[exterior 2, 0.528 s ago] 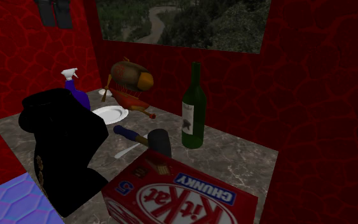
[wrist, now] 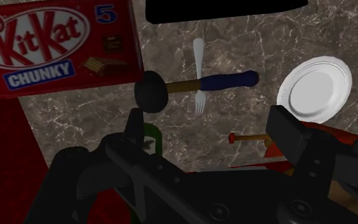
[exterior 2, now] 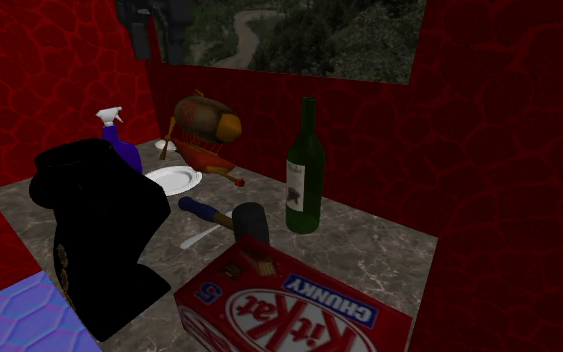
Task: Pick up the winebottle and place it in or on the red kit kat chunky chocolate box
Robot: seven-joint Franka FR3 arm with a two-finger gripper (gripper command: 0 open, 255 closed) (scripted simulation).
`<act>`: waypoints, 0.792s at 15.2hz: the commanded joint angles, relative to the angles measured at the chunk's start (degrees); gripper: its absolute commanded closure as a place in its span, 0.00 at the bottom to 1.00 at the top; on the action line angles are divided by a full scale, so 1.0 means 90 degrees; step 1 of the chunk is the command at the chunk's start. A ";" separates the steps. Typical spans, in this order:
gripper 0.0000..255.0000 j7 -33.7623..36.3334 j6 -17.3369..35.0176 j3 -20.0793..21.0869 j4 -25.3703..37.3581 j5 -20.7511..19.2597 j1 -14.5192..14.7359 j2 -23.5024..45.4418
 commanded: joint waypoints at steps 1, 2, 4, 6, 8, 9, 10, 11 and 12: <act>0.00 -0.0112 0.0330 -0.0069 0.0163 -0.0048 -0.0023 0.0421; 0.00 -0.0164 0.0476 -0.0100 0.0259 -0.0065 -0.0033 0.0633; 0.00 -0.0267 0.0750 -0.0162 0.0478 -0.0091 -0.0051 0.1062; 0.00 -0.0369 0.0997 -0.0219 0.0730 -0.0105 -0.0069 0.1497; 0.00 -0.0471 0.1216 -0.0273 0.1014 -0.0108 -0.0085 0.1938; 0.00 -0.0522 0.1315 -0.0299 0.1169 -0.0106 -0.0093 0.2160; 0.00 -0.0572 0.1407 -0.0324 0.1332 -0.0101 -0.0102 0.2383; 0.00 -0.0622 0.1491 -0.0348 0.1504 -0.0093 -0.0110 0.2607; 0.00 -0.0673 0.1567 -0.0370 0.1684 -0.0083 -0.0119 0.2832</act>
